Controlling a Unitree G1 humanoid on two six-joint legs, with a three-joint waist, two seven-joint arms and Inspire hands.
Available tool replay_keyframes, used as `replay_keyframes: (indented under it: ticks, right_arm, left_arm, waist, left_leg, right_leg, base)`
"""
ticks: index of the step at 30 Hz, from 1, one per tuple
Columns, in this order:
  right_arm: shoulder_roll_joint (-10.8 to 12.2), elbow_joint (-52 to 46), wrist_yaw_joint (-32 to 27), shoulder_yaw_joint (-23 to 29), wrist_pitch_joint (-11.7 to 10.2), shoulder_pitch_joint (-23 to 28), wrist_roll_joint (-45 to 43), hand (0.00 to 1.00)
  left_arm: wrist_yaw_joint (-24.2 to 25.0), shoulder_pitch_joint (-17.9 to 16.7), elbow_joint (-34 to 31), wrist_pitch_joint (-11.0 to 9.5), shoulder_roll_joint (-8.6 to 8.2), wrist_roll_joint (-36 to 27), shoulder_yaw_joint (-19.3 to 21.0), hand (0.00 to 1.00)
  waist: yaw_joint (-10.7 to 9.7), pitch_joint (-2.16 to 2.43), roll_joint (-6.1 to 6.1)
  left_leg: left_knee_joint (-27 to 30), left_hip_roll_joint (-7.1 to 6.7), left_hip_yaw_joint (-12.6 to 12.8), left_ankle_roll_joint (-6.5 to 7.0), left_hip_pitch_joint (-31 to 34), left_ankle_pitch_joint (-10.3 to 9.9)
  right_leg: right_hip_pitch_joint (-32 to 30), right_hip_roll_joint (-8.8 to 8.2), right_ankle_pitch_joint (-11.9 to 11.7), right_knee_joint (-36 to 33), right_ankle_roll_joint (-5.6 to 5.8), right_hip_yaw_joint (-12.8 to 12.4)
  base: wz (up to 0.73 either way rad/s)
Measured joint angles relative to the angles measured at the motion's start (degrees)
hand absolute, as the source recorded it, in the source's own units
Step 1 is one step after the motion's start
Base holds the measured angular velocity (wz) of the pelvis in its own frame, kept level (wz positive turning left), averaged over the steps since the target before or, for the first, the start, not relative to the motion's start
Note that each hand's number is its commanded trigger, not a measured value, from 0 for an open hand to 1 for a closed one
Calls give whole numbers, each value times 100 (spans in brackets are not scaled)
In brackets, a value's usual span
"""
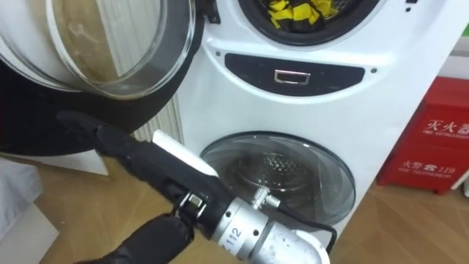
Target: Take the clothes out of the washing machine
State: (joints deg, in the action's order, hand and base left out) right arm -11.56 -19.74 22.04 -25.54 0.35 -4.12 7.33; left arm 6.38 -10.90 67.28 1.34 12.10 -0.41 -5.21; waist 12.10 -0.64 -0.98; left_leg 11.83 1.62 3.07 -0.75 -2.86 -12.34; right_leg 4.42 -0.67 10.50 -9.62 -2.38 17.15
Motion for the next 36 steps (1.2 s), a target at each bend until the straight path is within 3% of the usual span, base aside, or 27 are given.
replay_keyframes:
  ticks: [2,6,9,15,19,27,33,36]
  right_arm:
    - [-38,159,-85,34,20,198,-361,0]
    - [-241,282,-410,460,39,660,-1521,0]
    - [-354,339,-808,839,86,895,-2074,0]
    - [-459,367,-1715,1931,67,944,-2853,0]
    - [-458,373,-2175,2284,48,930,-3196,0]
    - [-457,394,-2590,2406,22,468,-3193,0]
    - [-458,354,-2741,2417,22,0,-3515,0]
    - [-461,335,-2764,2353,26,-64,-3506,0]
  left_arm:
    - [-1,4,-15,2,-2,0,79,0]
    - [-13,-37,30,104,-5,-11,259,0]
    - [-57,-26,98,130,-4,-17,276,0]
    - [-70,-176,131,135,-23,64,825,0]
    - [-117,-198,138,132,-25,45,868,0]
    - [-220,-191,135,124,20,122,865,0]
    - [-218,-164,78,124,29,458,945,0]
    - [-218,-169,76,126,30,453,943,0]
  waist:
    - [-96,-25,-5]
    - [-333,-18,-28]
    - [-475,-10,-48]
    - [-707,19,-80]
    - [-861,20,-86]
    - [-899,46,-210]
    - [-819,45,-300]
    - [-679,46,-302]
  left_leg:
    - [-12,-12,9,0,-62,0]
    - [-17,-33,10,3,-82,-2]
    - [-13,-17,179,4,-86,-2]
    - [-14,-13,336,3,-196,-2]
    - [-53,4,435,3,-261,-2]
    - [-47,12,463,3,-285,-2]
    - [-45,13,469,4,-280,-3]
    - [-45,15,443,4,-285,-3]
  right_leg:
    - [56,-13,10,1,16,-2]
    - [67,-33,19,-1,33,-30]
    - [36,-22,19,0,33,-131]
    - [66,-15,18,-5,33,-306]
    - [78,-4,17,-24,32,-356]
    - [48,18,12,-34,23,-516]
    - [49,17,12,-33,23,-474]
    - [62,27,9,-31,22,-458]
  base:
    - [2]
    - [-2]
    - [-13]
    - [-17]
    - [-8]
    - [-10]
    - [3]
    - [3]
